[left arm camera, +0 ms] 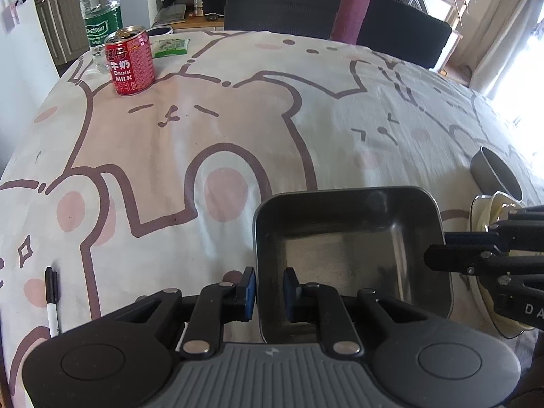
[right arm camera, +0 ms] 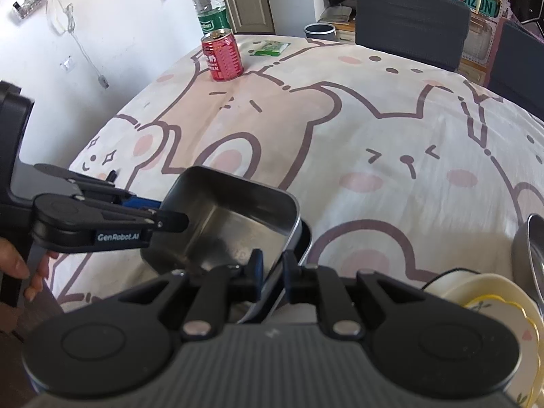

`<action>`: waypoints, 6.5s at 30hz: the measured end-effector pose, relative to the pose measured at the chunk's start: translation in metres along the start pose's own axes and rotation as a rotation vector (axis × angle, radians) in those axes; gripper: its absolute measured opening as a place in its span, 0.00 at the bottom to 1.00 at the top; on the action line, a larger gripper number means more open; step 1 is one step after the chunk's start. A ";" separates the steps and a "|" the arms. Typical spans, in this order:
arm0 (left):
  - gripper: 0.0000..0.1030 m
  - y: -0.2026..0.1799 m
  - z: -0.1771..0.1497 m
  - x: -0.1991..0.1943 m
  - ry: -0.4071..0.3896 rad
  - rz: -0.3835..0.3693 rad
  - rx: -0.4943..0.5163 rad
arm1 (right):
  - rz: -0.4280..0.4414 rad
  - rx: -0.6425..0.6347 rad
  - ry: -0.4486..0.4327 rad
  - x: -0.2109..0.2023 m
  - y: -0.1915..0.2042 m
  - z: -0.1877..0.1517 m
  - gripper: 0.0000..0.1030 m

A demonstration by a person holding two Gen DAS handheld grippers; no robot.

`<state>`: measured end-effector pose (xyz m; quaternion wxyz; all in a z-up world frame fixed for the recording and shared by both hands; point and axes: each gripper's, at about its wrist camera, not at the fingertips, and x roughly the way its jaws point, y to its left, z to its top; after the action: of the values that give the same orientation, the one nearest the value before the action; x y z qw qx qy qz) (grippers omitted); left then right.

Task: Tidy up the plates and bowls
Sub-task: 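Lower the second steel tray into the first tray with both tools, then open both tools to release the tray inside the first tray, then move both tools to the rim of an oval steel bowl and close on it, then lift the oval steel bowl with both tools and carry it toward the stacked trays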

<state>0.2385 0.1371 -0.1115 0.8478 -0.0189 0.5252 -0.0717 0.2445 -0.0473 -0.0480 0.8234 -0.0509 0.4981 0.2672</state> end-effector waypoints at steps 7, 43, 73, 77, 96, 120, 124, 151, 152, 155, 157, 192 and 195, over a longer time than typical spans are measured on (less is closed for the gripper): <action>0.17 -0.003 0.000 0.004 0.001 0.007 0.025 | -0.034 -0.068 0.010 0.002 0.007 -0.003 0.16; 0.17 0.003 0.000 0.008 0.040 -0.023 0.024 | -0.014 0.003 0.115 0.026 -0.020 -0.008 0.15; 1.00 -0.030 0.012 -0.044 -0.137 -0.056 0.015 | 0.007 0.154 -0.145 -0.040 -0.061 -0.012 1.00; 1.00 -0.060 0.028 -0.048 -0.176 -0.102 0.045 | -0.044 0.193 -0.212 -0.065 -0.085 -0.016 1.00; 1.00 -0.239 0.084 0.023 -0.163 -0.269 0.177 | -0.311 0.569 -0.262 -0.123 -0.234 -0.074 1.00; 0.50 -0.294 0.129 0.117 -0.037 -0.288 0.192 | -0.229 0.767 -0.138 -0.079 -0.305 -0.085 0.50; 0.42 -0.298 0.131 0.126 -0.021 -0.301 0.172 | -0.198 0.767 -0.102 -0.068 -0.304 -0.083 0.38; 0.07 -0.254 0.131 0.042 -0.214 -0.301 0.111 | -0.179 0.645 -0.245 -0.100 -0.271 -0.060 0.08; 0.07 -0.248 0.128 0.034 -0.225 -0.295 0.109 | -0.168 0.636 -0.258 -0.103 -0.266 -0.058 0.08; 0.08 -0.229 0.118 0.007 -0.266 -0.262 0.125 | -0.101 0.641 -0.292 -0.108 -0.251 -0.055 0.08; 0.08 -0.214 0.111 -0.009 -0.284 -0.249 0.125 | -0.057 0.634 -0.303 -0.111 -0.238 -0.051 0.07; 0.09 -0.013 -0.003 -0.040 -0.084 -0.084 -0.038 | 0.127 0.300 0.004 -0.012 -0.032 -0.022 0.08; 0.09 -0.009 -0.006 -0.028 -0.048 -0.067 -0.032 | 0.113 0.268 0.040 0.000 -0.024 -0.023 0.08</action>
<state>0.2200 0.1323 -0.0885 0.8568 -0.0520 0.5049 -0.0912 0.2381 -0.0762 -0.0638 0.7964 0.0822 0.5477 0.2430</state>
